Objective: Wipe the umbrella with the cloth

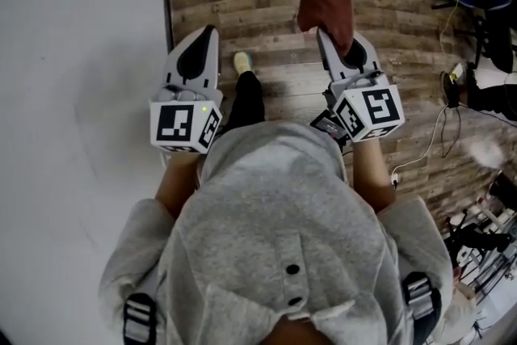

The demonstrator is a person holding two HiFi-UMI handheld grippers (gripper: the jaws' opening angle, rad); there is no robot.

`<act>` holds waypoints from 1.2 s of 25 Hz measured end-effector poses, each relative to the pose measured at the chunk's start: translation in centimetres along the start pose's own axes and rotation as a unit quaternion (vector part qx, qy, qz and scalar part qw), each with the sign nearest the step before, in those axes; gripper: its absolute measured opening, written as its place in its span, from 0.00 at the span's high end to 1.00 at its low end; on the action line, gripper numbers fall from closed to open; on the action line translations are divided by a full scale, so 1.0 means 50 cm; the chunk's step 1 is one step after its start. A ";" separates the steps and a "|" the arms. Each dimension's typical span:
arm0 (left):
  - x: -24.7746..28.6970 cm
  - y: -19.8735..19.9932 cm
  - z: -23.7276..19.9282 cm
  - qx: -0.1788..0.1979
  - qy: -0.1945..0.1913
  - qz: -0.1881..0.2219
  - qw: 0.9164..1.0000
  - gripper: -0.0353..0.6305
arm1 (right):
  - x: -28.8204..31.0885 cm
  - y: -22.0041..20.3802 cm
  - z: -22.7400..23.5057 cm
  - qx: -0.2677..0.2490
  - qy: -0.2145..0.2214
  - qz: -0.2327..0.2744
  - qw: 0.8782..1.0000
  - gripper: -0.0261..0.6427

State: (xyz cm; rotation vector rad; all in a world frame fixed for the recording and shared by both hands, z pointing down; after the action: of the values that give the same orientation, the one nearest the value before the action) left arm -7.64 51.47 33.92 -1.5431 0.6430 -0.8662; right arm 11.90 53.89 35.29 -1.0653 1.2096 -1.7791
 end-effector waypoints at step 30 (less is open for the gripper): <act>0.291 0.073 -0.521 -0.017 -0.028 -0.013 0.999 0.92 | 0.585 0.200 -0.063 -0.064 -0.010 -0.054 0.996 0.84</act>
State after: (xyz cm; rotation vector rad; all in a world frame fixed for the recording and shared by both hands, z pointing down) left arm -20.37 24.26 33.54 -1.6036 0.6019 -0.8317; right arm -1.44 26.03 31.91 -1.2408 1.2898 -1.7863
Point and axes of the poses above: the fingertips, and each gripper's own axes: x forward along the fingers, z to its right, y out of its top, the point moved 1 cm from there along -x, backward along the fingers, and after that the axes turned 4 degrees about x, right-handed, at the moved point
